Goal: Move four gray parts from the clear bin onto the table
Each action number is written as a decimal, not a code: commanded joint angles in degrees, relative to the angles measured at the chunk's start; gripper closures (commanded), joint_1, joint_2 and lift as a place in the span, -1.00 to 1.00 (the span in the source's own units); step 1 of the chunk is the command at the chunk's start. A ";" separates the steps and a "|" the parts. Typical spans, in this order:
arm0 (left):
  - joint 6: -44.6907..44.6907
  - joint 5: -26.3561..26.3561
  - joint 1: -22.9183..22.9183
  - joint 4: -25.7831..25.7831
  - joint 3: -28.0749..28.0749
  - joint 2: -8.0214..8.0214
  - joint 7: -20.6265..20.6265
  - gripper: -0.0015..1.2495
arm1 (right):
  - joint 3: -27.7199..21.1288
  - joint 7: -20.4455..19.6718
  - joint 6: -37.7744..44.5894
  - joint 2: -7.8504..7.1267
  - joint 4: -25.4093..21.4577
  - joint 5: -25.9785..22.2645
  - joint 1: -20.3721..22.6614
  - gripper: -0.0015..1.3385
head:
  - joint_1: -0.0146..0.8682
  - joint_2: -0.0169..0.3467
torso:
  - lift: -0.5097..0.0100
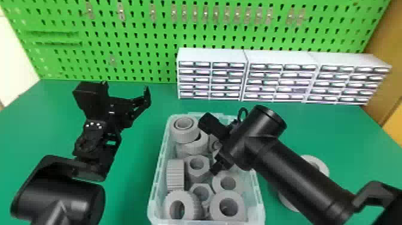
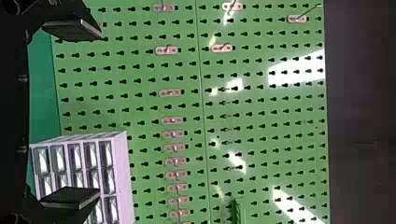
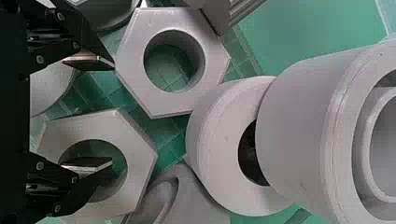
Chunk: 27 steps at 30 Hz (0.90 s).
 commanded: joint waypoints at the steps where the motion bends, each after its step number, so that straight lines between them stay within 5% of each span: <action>1: 0.00 0.00 -0.10 0.00 0.00 0.00 0.00 -0.82 | -0.15 0.00 -0.12 -0.03 0.09 0.51 -0.14 -0.21 | 0.57 -0.72 | 0.77; 27: 0.00 0.00 -0.28 0.09 -0.09 0.00 0.00 -0.82 | -1.38 0.00 -1.53 -0.55 1.50 1.39 0.30 -0.17 | 0.57 -0.72 | 0.77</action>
